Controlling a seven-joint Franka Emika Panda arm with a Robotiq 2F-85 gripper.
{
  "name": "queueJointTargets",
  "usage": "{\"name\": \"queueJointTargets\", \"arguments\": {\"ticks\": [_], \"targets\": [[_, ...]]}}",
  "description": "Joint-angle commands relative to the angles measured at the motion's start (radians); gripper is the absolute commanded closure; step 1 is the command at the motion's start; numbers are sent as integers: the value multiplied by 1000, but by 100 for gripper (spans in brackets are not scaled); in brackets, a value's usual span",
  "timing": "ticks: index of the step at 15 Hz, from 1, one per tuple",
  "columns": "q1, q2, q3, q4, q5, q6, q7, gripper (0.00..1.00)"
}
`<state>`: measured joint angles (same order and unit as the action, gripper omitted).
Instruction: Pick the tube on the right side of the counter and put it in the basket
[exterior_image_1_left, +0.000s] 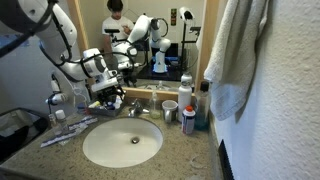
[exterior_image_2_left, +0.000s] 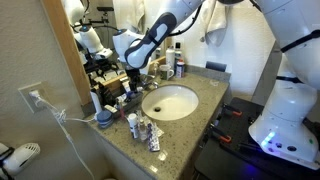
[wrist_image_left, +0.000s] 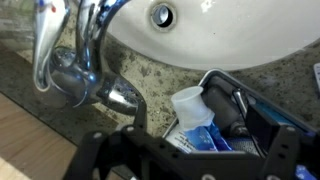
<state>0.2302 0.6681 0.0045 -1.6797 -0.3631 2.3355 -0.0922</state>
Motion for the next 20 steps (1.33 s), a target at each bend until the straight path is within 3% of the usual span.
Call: {"name": "queueJointTargets", "arguments": {"ticks": [1, 6, 12, 16, 20], "targets": [[-69, -119, 68, -41, 133, -134, -43, 0], [-156, -316, 109, -128, 345, -251, -63, 0], [-218, -646, 73, -402, 566, -164, -35, 0], [-214, -816, 39, -554, 567, -91, 40, 0], [-213, -909, 40, -650, 522, -31, 135, 0]]}}
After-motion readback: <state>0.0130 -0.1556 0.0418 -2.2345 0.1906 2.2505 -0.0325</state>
